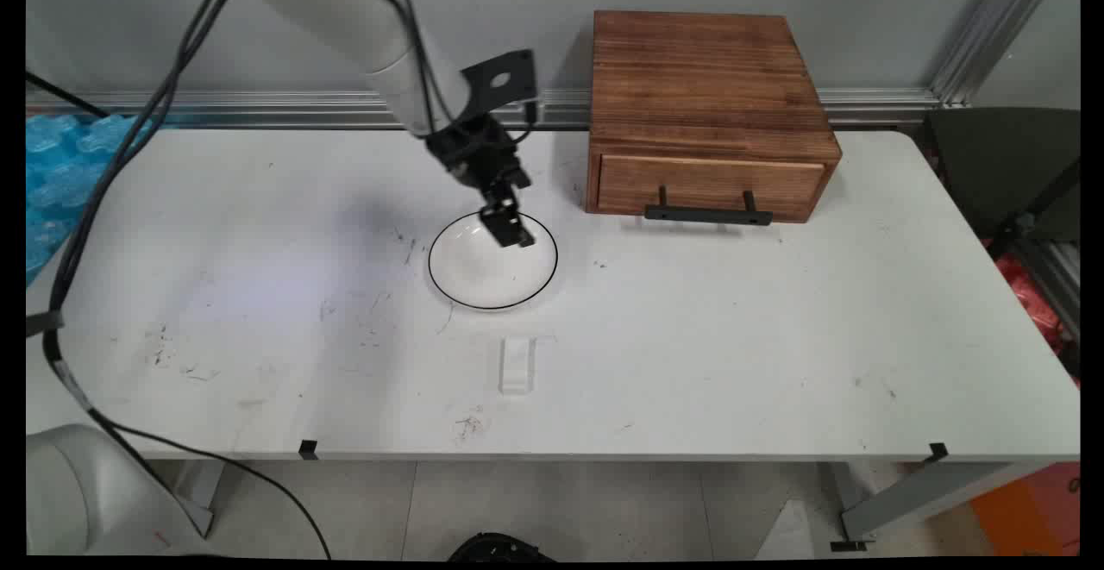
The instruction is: Open the drawer
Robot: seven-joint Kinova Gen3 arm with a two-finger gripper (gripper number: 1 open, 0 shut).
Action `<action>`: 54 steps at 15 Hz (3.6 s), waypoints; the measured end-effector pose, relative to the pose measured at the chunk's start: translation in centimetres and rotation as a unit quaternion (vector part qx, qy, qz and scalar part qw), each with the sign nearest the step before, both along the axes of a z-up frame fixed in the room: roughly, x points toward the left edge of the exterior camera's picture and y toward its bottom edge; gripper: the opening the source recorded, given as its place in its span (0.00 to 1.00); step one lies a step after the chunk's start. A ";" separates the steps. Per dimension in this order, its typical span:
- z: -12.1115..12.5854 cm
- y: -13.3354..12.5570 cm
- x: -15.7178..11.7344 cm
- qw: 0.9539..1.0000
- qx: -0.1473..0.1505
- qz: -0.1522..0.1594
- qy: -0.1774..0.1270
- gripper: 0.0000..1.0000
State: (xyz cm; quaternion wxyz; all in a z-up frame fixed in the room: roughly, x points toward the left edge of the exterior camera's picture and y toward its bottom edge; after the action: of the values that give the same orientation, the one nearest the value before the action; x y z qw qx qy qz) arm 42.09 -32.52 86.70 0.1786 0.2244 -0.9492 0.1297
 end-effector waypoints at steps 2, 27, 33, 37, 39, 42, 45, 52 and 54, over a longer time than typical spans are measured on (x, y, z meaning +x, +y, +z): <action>0.5 -1.0 -1.7 1.000 -0.008 -0.005 0.006 1.00; -2.6 -8.0 -16.4 0.997 -0.054 -0.042 0.035 1.00; -4.7 -8.9 -17.5 0.997 -0.054 -0.045 0.034 1.00; -5.8 -9.5 -17.9 0.997 -0.057 -0.043 0.034 1.00; -6.2 -9.7 -18.1 0.997 -0.058 -0.042 0.034 1.00; -6.7 -9.9 -18.2 0.997 -0.058 -0.040 0.034 1.00; -7.4 -10.0 -18.3 0.997 -0.056 -0.039 0.034 1.00; -8.6 -9.9 -18.3 0.997 -0.053 -0.040 0.031 1.00; -8.8 -9.8 -18.4 0.997 -0.051 -0.040 0.032 1.00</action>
State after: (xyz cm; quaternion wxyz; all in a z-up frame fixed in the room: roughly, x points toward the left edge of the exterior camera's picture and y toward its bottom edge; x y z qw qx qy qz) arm 23.73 -42.31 77.88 0.2248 0.1807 -0.9434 0.1639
